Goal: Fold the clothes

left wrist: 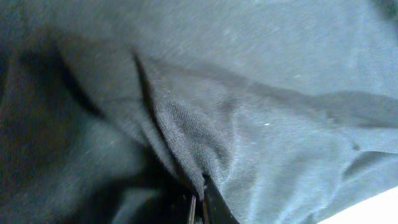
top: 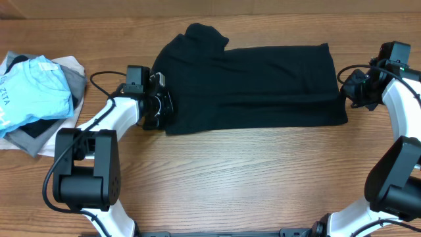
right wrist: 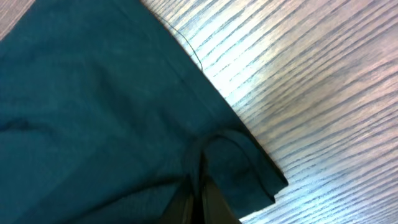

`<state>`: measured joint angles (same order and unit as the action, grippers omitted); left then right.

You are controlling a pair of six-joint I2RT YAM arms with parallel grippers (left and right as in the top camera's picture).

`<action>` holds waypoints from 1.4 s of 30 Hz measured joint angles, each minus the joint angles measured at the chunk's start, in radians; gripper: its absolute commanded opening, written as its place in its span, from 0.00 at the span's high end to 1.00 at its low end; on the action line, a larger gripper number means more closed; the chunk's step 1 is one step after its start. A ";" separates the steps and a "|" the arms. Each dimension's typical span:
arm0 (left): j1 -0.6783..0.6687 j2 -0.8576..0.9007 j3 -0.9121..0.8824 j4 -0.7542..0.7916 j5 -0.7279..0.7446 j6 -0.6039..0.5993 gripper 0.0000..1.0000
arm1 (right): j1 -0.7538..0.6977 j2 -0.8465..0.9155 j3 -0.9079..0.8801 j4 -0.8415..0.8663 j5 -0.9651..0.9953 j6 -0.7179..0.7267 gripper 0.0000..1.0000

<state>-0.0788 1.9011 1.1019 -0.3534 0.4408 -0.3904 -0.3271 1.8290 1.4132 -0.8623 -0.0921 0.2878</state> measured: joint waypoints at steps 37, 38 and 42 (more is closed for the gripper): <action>0.098 0.000 0.075 0.142 0.099 -0.075 0.96 | 0.000 -0.133 0.000 -0.140 0.111 0.078 0.96; 0.098 0.000 0.075 0.143 0.087 -0.076 0.96 | 0.000 -0.131 0.000 -0.117 0.112 0.078 0.96; 0.098 0.000 0.075 0.150 0.066 -0.079 0.96 | 0.000 -0.086 0.000 -0.065 0.111 0.077 0.96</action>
<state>0.0189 1.9011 1.1770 -0.2039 0.5064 -0.4698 -0.3271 1.7432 1.4136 -0.9272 0.0185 0.3649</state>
